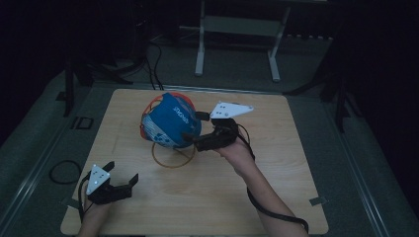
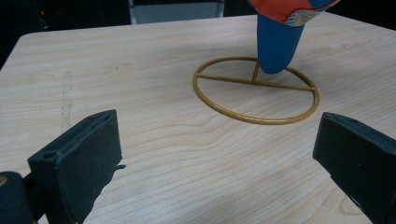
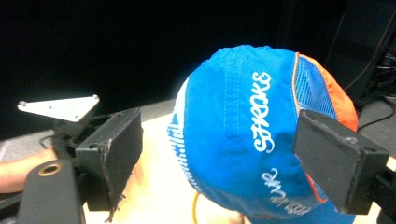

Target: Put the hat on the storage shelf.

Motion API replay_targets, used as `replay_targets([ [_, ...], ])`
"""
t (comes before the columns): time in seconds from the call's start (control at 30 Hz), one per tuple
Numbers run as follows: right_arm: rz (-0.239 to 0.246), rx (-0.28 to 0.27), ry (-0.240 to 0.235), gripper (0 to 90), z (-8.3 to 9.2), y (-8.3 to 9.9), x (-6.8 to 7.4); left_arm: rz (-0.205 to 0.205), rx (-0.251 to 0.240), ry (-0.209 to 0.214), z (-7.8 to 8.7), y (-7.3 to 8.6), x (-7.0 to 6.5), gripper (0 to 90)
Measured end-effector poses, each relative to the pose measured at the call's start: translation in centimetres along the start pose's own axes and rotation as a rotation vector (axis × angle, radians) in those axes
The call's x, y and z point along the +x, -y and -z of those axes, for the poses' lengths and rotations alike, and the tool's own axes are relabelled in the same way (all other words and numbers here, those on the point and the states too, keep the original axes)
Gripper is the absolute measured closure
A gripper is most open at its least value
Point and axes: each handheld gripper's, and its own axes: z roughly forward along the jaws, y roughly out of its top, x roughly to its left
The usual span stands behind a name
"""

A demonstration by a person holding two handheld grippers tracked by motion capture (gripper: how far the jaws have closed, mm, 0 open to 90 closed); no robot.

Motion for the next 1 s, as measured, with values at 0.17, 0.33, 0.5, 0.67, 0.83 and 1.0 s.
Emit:
replay_targets([
  [0.17, -0.002, 0.005, 0.002, 14.2, 1.0, 1.1, -0.1, -0.002, -0.001, -0.001, 0.0, 0.0, 0.0, 1.6],
  [0.33, -0.003, 0.032, 0.002, 14.2, 1.5, 2.9, -0.1, -0.008, -0.003, -0.001, 0.0, 0.0, 0.0, 1.6],
  [0.5, -0.007, 0.073, 0.009, 14.2, 1.7, 5.2, 0.0, -0.007, -0.008, 0.003, 0.0, 0.0, -0.1, 1.6],
  [0.67, -0.015, 0.102, 0.018, 14.2, 1.9, 7.6, 0.1, -0.008, -0.004, 0.002, 0.0, 0.1, -0.1, 1.6],
  [0.83, -0.009, 0.12, 0.011, 14.2, 2.0, 9.1, 0.2, -0.012, -0.002, 0.003, 0.0, 0.1, -0.2, 1.6],
  [1.0, -0.015, 0.122, 0.008, 14.2, 2.4, 10.9, 0.4, -0.005, -0.005, 0.006, 0.0, 0.1, -0.1, 1.6],
])
